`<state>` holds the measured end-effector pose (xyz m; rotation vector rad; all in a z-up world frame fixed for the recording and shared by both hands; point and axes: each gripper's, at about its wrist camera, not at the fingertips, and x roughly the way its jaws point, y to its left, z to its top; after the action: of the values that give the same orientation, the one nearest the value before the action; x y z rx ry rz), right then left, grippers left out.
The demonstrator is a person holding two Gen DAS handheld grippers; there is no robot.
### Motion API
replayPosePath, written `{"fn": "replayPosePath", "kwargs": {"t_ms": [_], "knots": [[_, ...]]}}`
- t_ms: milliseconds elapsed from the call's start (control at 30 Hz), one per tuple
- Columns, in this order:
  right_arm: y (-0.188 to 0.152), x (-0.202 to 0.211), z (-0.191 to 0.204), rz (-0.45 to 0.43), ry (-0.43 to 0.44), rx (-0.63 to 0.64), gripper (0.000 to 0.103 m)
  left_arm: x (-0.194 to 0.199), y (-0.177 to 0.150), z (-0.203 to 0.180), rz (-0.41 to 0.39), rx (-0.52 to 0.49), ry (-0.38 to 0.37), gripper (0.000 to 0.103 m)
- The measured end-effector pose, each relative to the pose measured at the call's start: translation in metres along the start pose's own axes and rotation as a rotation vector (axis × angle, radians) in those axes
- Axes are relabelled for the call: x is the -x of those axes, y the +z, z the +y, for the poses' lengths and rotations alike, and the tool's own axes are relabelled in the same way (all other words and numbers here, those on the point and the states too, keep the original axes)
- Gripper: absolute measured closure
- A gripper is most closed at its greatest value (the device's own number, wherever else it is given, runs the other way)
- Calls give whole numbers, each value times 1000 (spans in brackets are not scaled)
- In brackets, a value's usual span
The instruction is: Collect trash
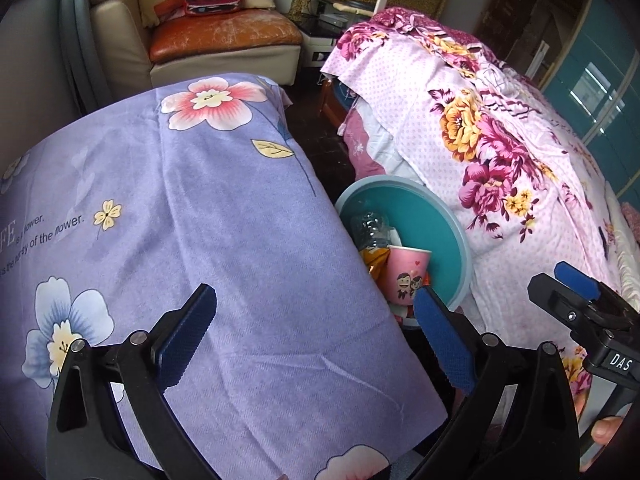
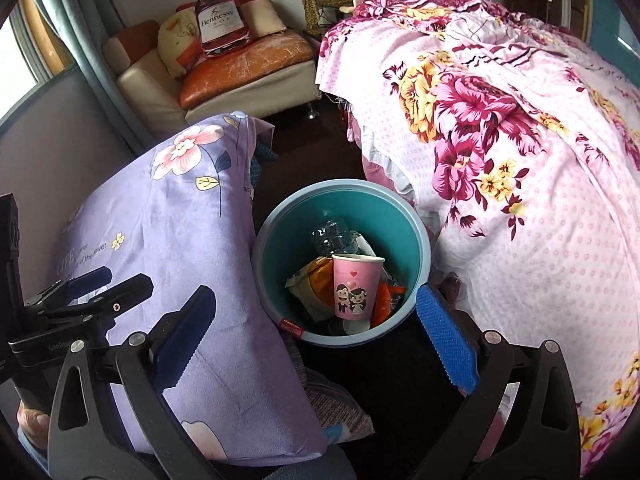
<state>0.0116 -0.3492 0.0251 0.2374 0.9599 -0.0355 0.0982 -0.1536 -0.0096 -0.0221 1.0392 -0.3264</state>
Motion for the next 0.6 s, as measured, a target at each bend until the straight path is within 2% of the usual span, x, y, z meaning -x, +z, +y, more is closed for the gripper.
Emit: {"fn": "replayPosePath", "kwargs": {"t_ms": [300,600], "knots": [[-27,21,23,6,-9,75,7,30,-30,10,-31,12,36,4],[-42,25,36,11,-13,117,7,38,-46,12,-38,7,52,4]]}}
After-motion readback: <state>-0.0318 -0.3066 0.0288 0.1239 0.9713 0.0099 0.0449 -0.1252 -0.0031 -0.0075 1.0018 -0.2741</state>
